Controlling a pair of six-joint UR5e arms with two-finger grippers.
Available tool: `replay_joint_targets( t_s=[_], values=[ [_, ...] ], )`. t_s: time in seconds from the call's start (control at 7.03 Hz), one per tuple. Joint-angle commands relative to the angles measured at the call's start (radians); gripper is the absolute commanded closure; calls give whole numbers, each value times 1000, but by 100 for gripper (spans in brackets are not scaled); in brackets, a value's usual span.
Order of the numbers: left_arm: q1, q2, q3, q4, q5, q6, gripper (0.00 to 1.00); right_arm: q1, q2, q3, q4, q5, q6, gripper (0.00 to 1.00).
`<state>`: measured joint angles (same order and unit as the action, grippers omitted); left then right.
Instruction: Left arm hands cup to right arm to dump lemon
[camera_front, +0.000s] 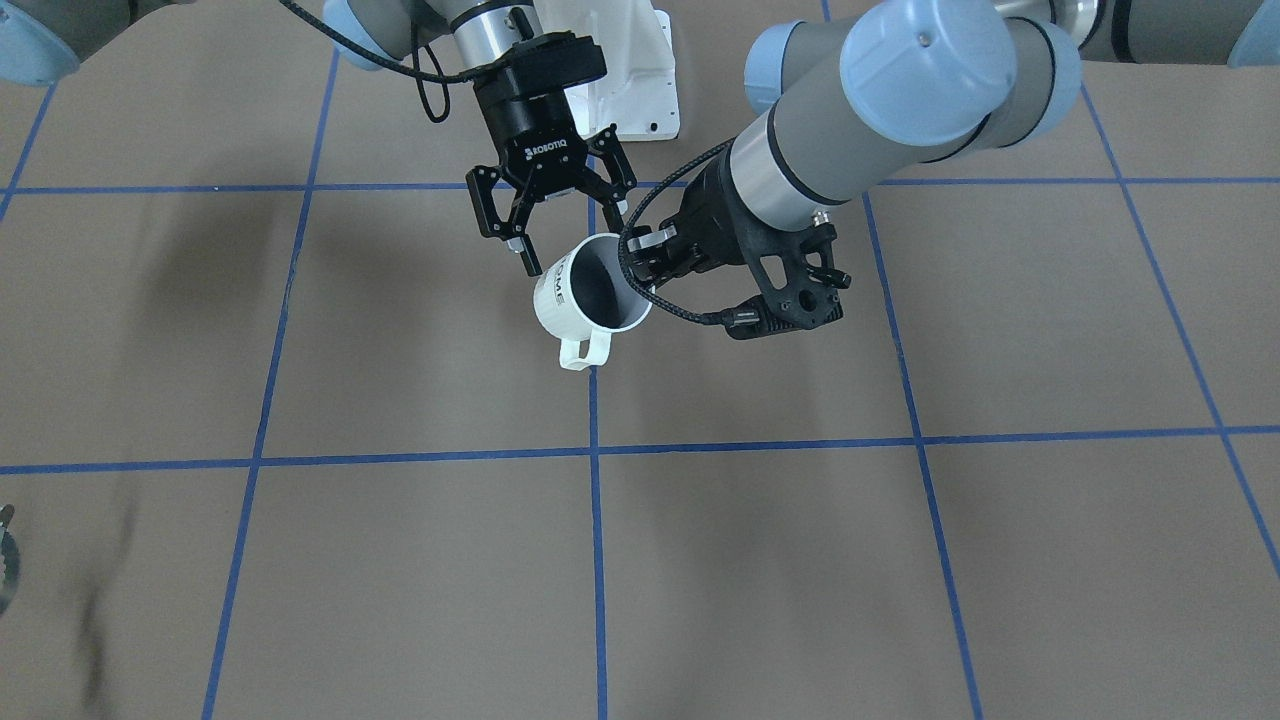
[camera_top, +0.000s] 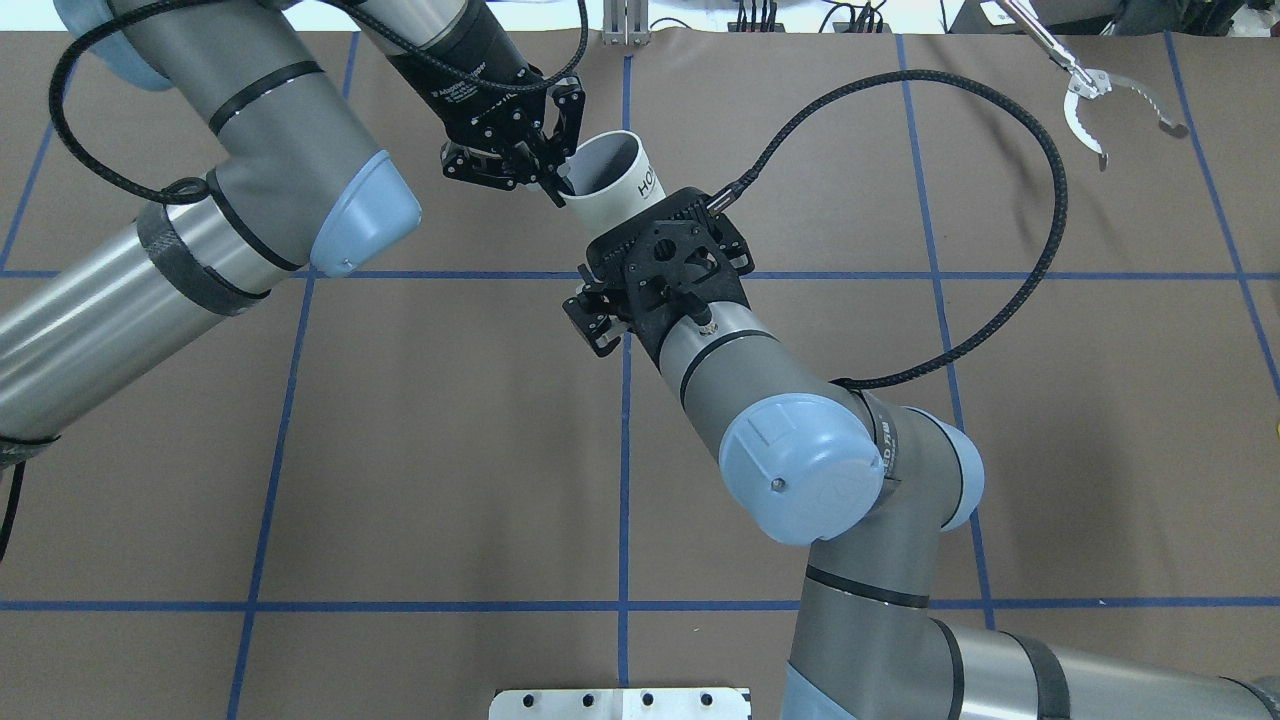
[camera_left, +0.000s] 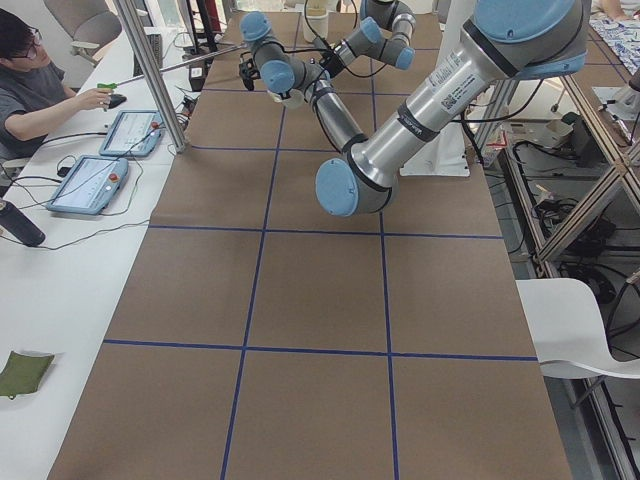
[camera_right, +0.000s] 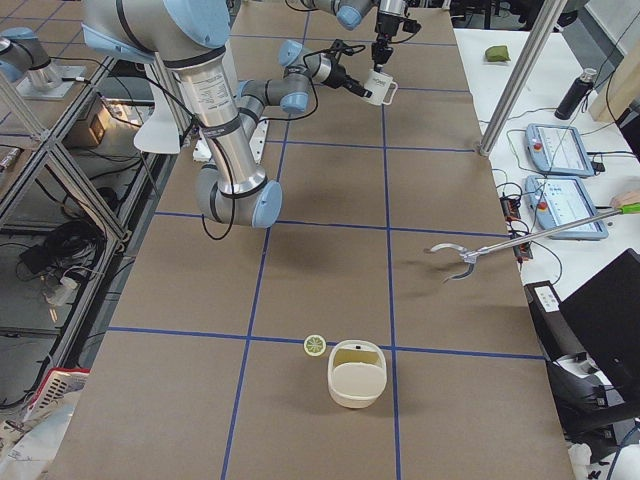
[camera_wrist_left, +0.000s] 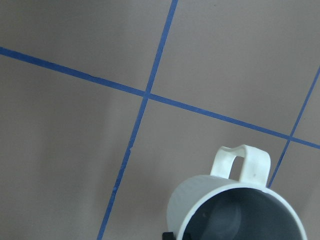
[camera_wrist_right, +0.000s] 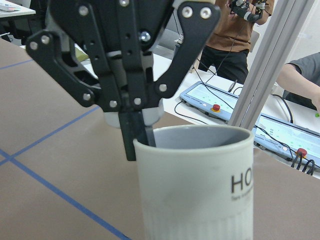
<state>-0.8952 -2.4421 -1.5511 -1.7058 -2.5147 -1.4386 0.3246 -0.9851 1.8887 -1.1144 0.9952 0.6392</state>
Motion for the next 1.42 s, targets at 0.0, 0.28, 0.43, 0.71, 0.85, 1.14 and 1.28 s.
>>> replay_joint_targets(
  t_s=[0.0, 0.28, 0.43, 0.71, 0.85, 1.14, 1.28],
  values=[
    [-34, -3, 15, -2, 2, 7, 100, -38, -36, 84, -7, -26, 1, 2],
    [-80, 6, 55, 3, 87, 74, 100, 12, -43, 116, -95, 56, 13, 2],
    [-102, 11, 80, 8, 100, 145, 100, 87, -43, 116, -129, 183, 31, 2],
    [-154, 105, 33, 8, 100, 243, 100, 279, -41, 113, -287, 476, 43, 2],
    [-162, 199, -40, 8, 102, 301, 100, 345, -53, 107, -359, 578, 43, 2],
    [-200, 427, -180, 8, 109, 477, 100, 472, -70, 10, -406, 733, 42, 1],
    [-198, 539, -234, 8, 196, 548, 100, 526, -87, -31, -406, 776, 31, 1]
  ],
)
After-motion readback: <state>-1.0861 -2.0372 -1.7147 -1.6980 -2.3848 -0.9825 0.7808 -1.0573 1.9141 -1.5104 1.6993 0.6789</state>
